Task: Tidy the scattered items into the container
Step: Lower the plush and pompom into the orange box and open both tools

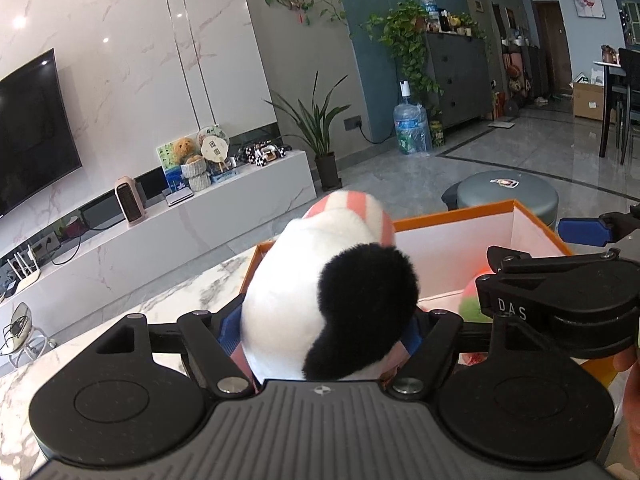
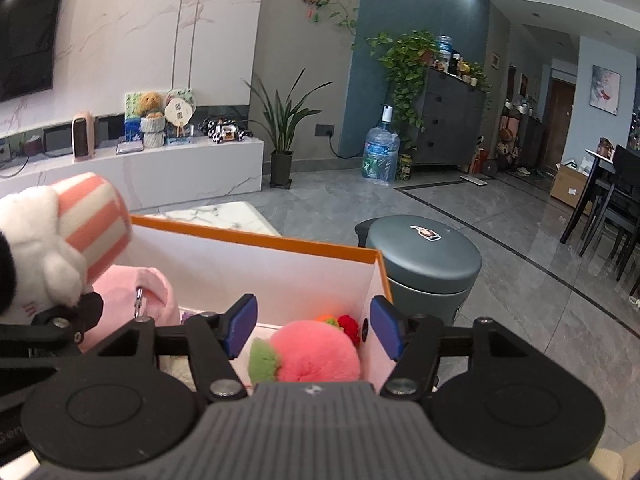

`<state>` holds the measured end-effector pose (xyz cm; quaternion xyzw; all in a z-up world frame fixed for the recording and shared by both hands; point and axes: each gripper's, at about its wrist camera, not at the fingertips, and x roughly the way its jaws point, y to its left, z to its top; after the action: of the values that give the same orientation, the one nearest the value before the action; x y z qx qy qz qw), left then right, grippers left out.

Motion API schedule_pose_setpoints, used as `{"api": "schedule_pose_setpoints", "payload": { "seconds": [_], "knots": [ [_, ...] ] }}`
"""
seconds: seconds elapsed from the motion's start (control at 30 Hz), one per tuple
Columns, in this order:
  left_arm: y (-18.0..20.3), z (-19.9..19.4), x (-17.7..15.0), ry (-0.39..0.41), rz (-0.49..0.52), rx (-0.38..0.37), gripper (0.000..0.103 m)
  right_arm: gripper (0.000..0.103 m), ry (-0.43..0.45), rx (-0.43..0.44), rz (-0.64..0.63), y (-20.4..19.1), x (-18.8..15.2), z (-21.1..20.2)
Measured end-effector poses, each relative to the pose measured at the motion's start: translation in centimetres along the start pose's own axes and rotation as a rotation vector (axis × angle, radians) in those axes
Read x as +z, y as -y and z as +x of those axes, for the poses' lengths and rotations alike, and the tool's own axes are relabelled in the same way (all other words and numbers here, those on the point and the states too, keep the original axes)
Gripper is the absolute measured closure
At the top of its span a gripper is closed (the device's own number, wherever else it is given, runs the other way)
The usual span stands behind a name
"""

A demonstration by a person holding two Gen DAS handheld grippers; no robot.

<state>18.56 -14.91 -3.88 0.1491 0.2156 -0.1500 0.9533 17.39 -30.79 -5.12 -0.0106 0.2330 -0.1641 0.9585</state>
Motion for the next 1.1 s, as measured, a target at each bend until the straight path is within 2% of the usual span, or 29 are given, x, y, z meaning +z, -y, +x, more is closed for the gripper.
{"api": "schedule_pose_setpoints", "payload": {
  "seconds": [0.13, 0.27, 0.33, 0.37, 0.47, 0.63, 0.77, 0.8, 1.0, 1.1],
  "knots": [
    [0.0, -0.9, 0.3, 0.034, -0.011, -0.031, 0.017, 0.036, 0.008, -0.009, 0.038, 0.7, -0.1, -0.3],
    [1.0, -1.7, 0.6, 0.076, 0.04, -0.035, 0.018, 0.036, 0.022, -0.025, 0.077, 1.3, 0.0, -0.6],
    [1.4, -1.8, 0.5, 0.08, 0.055, -0.051, 0.024, 0.035, 0.027, -0.033, 0.088, 1.4, 0.0, -0.8],
    [1.5, -1.8, 0.5, 0.077, 0.053, -0.061, 0.03, 0.035, 0.026, -0.036, 0.09, 1.4, -0.1, -0.9],
    [1.7, -2.0, 0.2, 0.078, 0.034, -0.076, 0.038, 0.035, 0.024, -0.035, 0.087, 1.3, -0.1, -1.0],
    [1.2, -2.1, 0.3, 0.072, -0.01, -0.128, 0.042, 0.035, 0.041, -0.039, 0.084, 1.2, -0.1, -1.4],
    [0.6, -2.2, 0.5, 0.067, -0.044, -0.206, 0.048, 0.035, 0.032, -0.04, 0.117, 1.9, -0.2, -1.5],
    [0.5, -2.1, 0.5, 0.06, -0.05, -0.232, 0.048, 0.035, 0.027, -0.039, 0.131, 2.2, -0.2, -1.6],
    [1.0, -2.0, 0.1, 0.061, -0.036, -0.257, 0.046, 0.034, -0.003, -0.038, 0.207, 3.7, -0.3, -1.7],
    [0.7, -2.0, 0.2, 0.052, -0.047, -0.315, 0.047, 0.034, -0.01, -0.04, 0.22, 3.9, -0.3, -1.7]
  ]
}}
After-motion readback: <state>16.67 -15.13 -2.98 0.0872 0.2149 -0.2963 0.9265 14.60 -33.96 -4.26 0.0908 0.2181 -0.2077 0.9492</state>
